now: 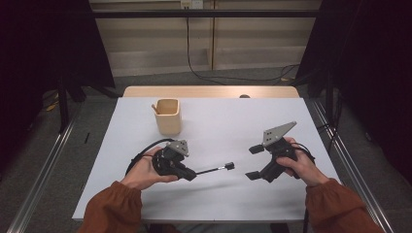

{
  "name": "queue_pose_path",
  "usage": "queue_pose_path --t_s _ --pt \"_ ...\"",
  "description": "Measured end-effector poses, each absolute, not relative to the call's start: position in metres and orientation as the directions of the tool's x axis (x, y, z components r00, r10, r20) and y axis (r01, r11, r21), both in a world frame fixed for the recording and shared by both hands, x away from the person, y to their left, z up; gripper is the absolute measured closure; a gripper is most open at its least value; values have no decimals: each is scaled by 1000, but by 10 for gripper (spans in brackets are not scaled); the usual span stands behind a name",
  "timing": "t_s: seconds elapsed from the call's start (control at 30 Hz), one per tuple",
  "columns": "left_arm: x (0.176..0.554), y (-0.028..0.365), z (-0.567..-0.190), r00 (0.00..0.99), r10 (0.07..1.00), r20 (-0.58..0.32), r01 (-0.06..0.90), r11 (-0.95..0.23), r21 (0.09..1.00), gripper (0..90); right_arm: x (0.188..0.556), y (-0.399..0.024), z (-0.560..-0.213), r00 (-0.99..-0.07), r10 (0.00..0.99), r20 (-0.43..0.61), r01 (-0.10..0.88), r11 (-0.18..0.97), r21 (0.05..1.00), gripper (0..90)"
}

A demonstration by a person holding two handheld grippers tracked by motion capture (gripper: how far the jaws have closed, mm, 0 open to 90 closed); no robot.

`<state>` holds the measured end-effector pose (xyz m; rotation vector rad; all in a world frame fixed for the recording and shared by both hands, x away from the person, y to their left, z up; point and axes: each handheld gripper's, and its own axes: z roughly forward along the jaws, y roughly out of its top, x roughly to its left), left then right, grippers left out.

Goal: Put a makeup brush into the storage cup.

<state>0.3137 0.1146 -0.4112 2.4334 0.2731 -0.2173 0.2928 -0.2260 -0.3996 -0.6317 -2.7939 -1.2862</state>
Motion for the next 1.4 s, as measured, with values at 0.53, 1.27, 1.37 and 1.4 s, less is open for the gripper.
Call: queue_pose_path --t_s 0.53,1.27,1.37,1.4 --pt "308 130 -419 957 172 -234 285 -711 643 854 273 -243 -408 -896 416 157 354 452 819 59" --pt "294 147 -424 946 205 -253 325 -574 751 854 260 -241 -423 -878 449 163 344 357 869 58" --pt "292 150 -424 947 204 -247 320 -558 766 854 260 -241 -425 -875 453 170 350 349 869 58" --pt "292 151 -424 946 214 -243 322 -548 772 854 260 -241 -426 -875 453 168 348 351 869 58"
